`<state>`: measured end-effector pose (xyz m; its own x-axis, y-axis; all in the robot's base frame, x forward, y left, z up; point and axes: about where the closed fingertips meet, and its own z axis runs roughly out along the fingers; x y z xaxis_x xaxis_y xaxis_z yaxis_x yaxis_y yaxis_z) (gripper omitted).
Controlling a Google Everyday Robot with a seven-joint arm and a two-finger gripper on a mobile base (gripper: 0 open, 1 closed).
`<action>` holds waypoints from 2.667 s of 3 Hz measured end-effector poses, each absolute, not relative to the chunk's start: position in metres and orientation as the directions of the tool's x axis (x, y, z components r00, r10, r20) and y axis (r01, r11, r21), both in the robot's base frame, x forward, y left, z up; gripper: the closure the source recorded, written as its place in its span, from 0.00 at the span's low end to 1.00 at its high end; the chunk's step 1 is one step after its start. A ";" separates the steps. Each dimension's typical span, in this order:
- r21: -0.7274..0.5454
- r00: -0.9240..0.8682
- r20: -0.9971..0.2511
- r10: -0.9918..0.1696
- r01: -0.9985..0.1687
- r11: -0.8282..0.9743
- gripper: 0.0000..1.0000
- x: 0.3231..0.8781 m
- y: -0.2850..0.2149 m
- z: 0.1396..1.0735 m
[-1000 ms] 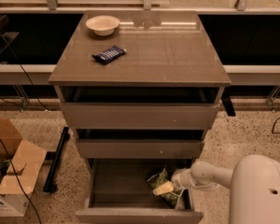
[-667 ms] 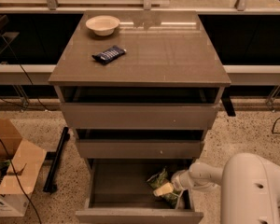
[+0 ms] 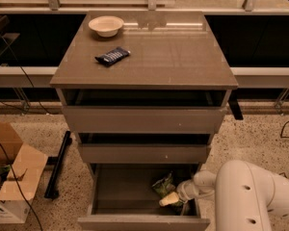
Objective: Pick green jalapeno chip bag from bottom drawer and place on counter
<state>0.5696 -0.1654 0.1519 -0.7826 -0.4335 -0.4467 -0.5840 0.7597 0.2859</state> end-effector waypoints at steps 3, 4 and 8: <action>0.320 -0.794 -0.448 -0.411 -0.572 0.755 0.61 0.557 -0.158 0.141; 0.339 -0.803 -0.436 -0.407 -0.565 0.752 0.85 0.552 -0.152 0.129; 0.259 -0.595 -0.703 -0.390 -0.725 0.639 1.00 0.532 -0.131 0.296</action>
Offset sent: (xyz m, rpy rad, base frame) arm -0.0110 0.0064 0.0015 0.0272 0.0003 0.0091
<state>0.5323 -0.1315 0.2962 -0.5946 -0.3897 -0.7033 -0.7247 0.6385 0.2589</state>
